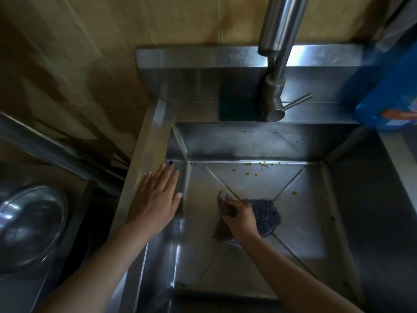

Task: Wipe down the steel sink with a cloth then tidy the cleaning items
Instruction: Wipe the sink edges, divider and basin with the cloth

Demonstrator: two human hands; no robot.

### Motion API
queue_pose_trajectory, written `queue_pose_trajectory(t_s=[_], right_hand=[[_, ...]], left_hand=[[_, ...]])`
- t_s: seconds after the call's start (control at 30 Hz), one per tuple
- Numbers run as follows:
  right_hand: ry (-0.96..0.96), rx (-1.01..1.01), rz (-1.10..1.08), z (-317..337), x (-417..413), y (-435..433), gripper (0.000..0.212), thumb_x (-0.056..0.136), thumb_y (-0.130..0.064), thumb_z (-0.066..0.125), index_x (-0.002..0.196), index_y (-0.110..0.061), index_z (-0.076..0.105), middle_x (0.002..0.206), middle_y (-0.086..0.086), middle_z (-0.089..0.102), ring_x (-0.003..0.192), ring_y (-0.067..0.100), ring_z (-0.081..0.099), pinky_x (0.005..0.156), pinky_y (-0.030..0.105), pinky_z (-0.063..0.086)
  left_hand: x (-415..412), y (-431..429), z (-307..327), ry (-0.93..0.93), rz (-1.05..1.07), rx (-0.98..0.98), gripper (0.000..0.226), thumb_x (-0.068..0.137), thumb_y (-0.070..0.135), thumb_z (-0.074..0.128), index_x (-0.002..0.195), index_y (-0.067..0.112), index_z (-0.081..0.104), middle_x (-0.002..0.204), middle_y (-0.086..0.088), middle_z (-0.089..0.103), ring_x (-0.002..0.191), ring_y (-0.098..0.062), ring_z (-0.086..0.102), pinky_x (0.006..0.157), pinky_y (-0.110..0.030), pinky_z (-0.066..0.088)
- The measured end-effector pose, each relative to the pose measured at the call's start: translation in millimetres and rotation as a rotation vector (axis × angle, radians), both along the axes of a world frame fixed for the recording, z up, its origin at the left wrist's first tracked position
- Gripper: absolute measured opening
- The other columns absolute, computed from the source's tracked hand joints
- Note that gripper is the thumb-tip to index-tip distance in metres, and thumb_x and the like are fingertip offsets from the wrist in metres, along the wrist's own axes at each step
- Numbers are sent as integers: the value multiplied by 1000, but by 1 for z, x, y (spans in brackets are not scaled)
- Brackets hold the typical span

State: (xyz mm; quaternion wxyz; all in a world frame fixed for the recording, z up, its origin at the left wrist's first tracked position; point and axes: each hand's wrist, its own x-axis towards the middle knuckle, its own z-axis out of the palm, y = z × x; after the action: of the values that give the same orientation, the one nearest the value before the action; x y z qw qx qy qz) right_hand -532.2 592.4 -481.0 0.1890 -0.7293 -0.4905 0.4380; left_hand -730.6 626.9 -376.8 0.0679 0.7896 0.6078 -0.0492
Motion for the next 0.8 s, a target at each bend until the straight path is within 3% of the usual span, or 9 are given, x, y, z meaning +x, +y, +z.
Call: queue_pose_trajectory(t_s=[0.2, 0.37, 0.43, 0.57, 0.63, 0.7, 0.8], right_hand=[[-34, 2, -34, -15, -11, 22, 42, 82, -7, 63, 122, -17, 60, 126, 8, 45, 113, 26, 48, 102, 27, 36], [-115, 27, -72, -34, -23, 42, 43, 81, -2, 60, 122, -13, 60, 127, 10, 44, 111, 26, 48, 102, 26, 36], [-150, 51, -80, -47, -29, 47, 45, 82, -3, 58, 125, -15, 58, 128, 11, 43, 112, 27, 46, 103, 26, 34], [-389, 56, 45, -80, -43, 47, 50, 87, -13, 52, 136, -22, 45, 140, 14, 35, 123, 34, 38, 104, 39, 36], [-545, 143, 152, -95, -46, 47, 50, 83, -18, 54, 133, -16, 50, 137, 19, 44, 122, 40, 45, 96, 47, 45], [-623, 208, 248, -105, -47, 48, 51, 78, -26, 48, 126, -10, 57, 128, 18, 56, 119, 38, 51, 90, 48, 51], [-753, 327, 319, -120, -46, 45, 50, 84, -29, 41, 125, -7, 57, 126, 18, 58, 124, 33, 39, 100, 45, 38]], left_hand=[[-5, 48, -3, -36, -69, 24, 69, 86, 46, 21, 139, 4, 38, 148, -15, 33, 139, -31, 26, 111, -46, 21], [-3, 76, -14, 40, -140, 39, 62, 97, 45, 20, 148, 13, 4, 157, -4, -2, 144, -18, -7, 116, -36, -4], [-2, 78, -18, 57, -138, 77, 63, 96, 47, 15, 148, 13, 2, 157, -5, -4, 144, -18, -10, 114, -35, -8], [-4, 80, -25, 81, -148, 115, 70, 90, 51, 11, 147, 11, 16, 156, -9, 11, 145, -21, 3, 116, -37, -1], [-4, 82, -26, 58, -152, 125, 71, 85, 49, 19, 137, 5, 41, 146, -13, 37, 140, -25, 26, 113, -39, 12], [-3, 83, -30, 17, -165, 131, 68, 83, 46, 28, 129, 2, 51, 137, -15, 49, 134, -28, 37, 108, -42, 19], [-4, 82, -34, -1, -172, 165, 66, 82, 44, 31, 128, 1, 52, 137, -16, 49, 134, -29, 38, 108, -43, 20]])
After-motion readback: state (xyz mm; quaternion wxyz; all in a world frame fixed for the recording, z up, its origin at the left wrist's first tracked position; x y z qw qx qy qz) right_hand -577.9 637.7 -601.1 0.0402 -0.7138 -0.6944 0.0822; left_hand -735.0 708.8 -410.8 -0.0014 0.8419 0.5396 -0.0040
